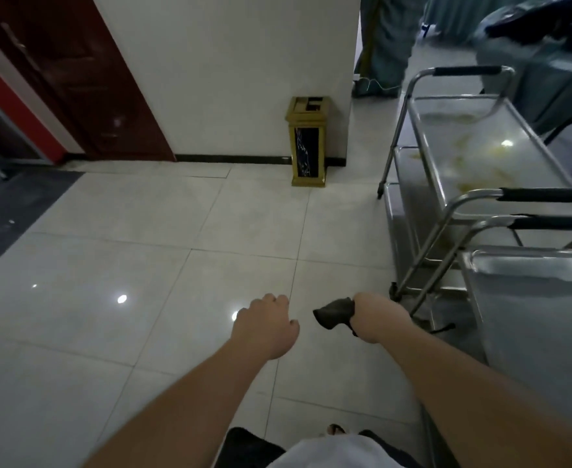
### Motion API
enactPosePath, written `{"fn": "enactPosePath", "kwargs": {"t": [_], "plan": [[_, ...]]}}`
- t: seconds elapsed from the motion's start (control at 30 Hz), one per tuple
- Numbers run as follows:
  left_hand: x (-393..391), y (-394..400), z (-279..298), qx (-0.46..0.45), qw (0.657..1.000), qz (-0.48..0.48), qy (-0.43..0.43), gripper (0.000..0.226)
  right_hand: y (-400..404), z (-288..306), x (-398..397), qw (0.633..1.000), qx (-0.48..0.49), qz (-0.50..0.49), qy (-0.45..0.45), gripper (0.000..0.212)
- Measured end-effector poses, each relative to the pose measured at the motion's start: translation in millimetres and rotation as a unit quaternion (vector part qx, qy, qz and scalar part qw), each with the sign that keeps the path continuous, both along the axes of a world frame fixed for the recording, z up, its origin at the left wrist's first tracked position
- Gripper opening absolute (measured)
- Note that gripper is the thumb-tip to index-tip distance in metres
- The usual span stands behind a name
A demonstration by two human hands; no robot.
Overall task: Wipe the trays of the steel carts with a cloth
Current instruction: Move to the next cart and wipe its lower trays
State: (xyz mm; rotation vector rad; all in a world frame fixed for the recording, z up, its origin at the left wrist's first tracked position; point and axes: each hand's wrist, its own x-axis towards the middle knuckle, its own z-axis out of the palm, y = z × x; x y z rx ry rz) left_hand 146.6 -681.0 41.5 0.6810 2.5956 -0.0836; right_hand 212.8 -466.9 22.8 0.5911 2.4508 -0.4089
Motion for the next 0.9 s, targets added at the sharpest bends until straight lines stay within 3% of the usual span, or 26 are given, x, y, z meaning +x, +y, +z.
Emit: {"fn": "enactPosePath", "kwargs": {"t": [0.2,0.47,0.77,0.9], "plan": [[-93.2,62.0,-6.9,-0.013,0.998,-0.058,-0.009,0.058,43.3,-4.1,-58.9,0.998,-0.027,-0.056,-0.013,0.029],[-217.9,141.8,-40.3,-0.015,0.976,-0.213,-0.039,0.053,79.1,-27.7,-119.5,0.968,-0.044,-0.247,-0.033,0.032],[-258.6,231.3,-69.8,-0.046,0.909,-0.408,-0.071,0.051,69.6,-45.2,-122.8,0.899,-0.054,-0.429,-0.07,0.02],[-242.5,268.7,-77.7,-0.065,0.869,-0.484,-0.075,0.051,83.3,-55.9,-99.3,0.854,-0.095,-0.499,-0.115,0.036]]}}
